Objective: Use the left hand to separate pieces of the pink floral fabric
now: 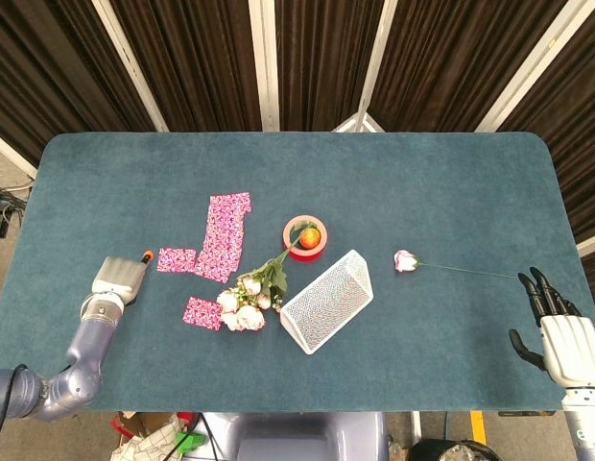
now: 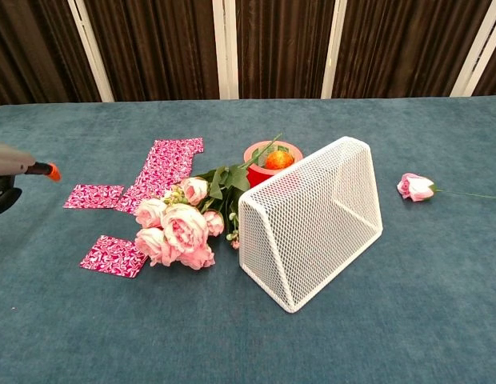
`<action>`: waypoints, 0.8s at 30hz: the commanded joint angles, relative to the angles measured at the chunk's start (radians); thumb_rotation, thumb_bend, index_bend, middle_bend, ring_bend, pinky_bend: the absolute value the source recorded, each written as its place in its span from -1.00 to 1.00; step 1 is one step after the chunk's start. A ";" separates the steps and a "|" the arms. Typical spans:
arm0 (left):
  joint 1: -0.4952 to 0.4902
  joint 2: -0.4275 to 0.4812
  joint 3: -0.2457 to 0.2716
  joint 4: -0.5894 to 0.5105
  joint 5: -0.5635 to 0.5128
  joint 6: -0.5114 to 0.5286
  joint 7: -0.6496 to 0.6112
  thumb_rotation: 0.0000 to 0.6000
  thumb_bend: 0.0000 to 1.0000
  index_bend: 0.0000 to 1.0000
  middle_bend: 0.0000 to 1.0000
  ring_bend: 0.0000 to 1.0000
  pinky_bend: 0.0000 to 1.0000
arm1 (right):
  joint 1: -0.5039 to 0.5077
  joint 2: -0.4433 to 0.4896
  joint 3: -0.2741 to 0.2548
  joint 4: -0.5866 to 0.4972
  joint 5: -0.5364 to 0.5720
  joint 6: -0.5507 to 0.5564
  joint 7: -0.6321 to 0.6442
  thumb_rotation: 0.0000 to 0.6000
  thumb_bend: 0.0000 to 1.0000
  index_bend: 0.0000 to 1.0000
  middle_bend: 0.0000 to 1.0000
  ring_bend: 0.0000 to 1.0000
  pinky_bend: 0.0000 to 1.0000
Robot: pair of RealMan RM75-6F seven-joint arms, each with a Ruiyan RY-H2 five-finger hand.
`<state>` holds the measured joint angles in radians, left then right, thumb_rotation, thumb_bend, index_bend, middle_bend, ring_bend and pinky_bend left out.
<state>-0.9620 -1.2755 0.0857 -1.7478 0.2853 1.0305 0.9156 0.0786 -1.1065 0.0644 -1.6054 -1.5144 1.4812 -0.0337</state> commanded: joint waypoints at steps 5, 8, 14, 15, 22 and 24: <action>-0.004 -0.032 -0.009 0.004 0.040 -0.045 -0.018 1.00 1.00 -1.00 0.65 0.57 0.32 | -0.003 0.003 0.000 -0.001 0.000 0.006 0.007 1.00 -0.24 -1.00 -0.87 -0.63 -0.35; -0.019 -0.075 -0.009 0.037 0.011 -0.059 -0.003 1.00 1.00 -1.00 0.65 0.57 0.32 | -0.003 0.005 0.000 0.003 0.002 0.004 0.014 1.00 -0.24 -1.00 -0.87 -0.63 -0.35; -0.033 -0.113 -0.007 0.069 -0.019 -0.048 0.015 1.00 1.00 -1.00 0.65 0.57 0.32 | -0.004 0.006 0.000 0.005 0.001 0.005 0.022 1.00 -0.24 -1.00 -0.87 -0.63 -0.35; -0.035 -0.120 -0.005 0.074 -0.024 -0.045 0.019 1.00 1.00 -1.00 0.65 0.57 0.32 | -0.004 0.006 0.000 0.006 0.001 0.006 0.024 1.00 -0.24 -1.00 -0.87 -0.63 -0.35; -0.044 -0.131 0.004 0.079 -0.063 -0.034 0.042 1.00 1.00 -1.00 0.65 0.57 0.32 | -0.005 0.007 -0.001 0.005 -0.003 0.009 0.025 1.00 -0.24 -1.00 -0.87 -0.63 -0.35; -0.048 -0.130 0.009 0.073 -0.084 -0.024 0.056 1.00 1.00 -1.00 0.65 0.57 0.32 | -0.005 0.007 -0.002 0.004 -0.007 0.011 0.025 1.00 -0.24 -1.00 -0.87 -0.63 -0.35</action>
<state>-1.0072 -1.4058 0.0912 -1.6711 0.2120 1.0005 0.9632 0.0736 -1.0994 0.0624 -1.6013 -1.5201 1.4917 -0.0087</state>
